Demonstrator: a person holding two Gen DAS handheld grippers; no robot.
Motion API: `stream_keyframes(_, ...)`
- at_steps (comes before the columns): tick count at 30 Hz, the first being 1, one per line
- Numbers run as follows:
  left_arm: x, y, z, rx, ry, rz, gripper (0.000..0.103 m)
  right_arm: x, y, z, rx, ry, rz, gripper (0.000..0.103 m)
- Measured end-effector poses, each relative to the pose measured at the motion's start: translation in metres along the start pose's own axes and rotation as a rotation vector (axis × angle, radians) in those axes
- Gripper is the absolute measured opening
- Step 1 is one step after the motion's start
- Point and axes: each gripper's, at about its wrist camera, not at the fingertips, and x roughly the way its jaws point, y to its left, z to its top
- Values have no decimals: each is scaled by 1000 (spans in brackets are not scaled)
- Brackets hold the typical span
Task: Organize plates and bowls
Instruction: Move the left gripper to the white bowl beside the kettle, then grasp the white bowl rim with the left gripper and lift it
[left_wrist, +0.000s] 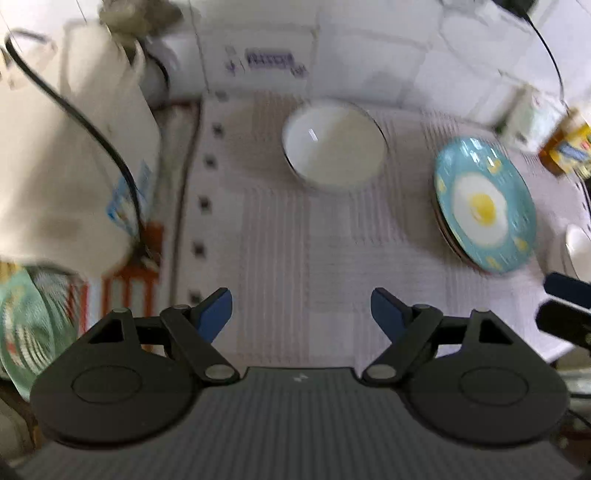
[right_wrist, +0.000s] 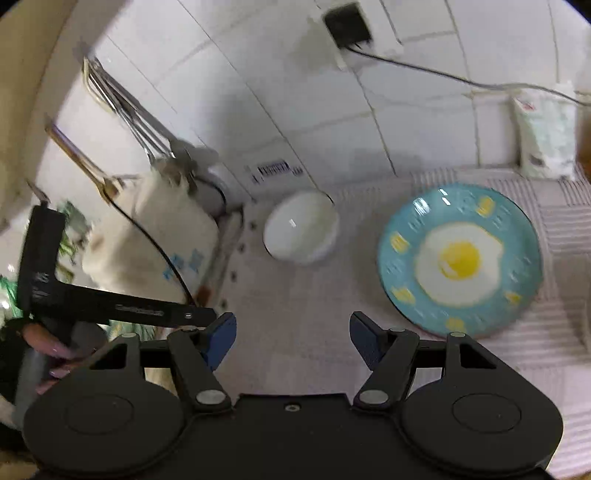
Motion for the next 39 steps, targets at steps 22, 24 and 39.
stream_keyframes(22, 107, 28, 79, 67, -171, -14, 80, 150, -3, 48, -136, -90, -113, 66)
stream_keyframes(24, 118, 27, 83, 65, -150, -29, 80, 160, -8, 52, -119, -81, -125, 60)
stream_keyframes(39, 149, 32, 93, 57, -65, -136, 20, 204, -31, 64, -34, 34, -179, 16)
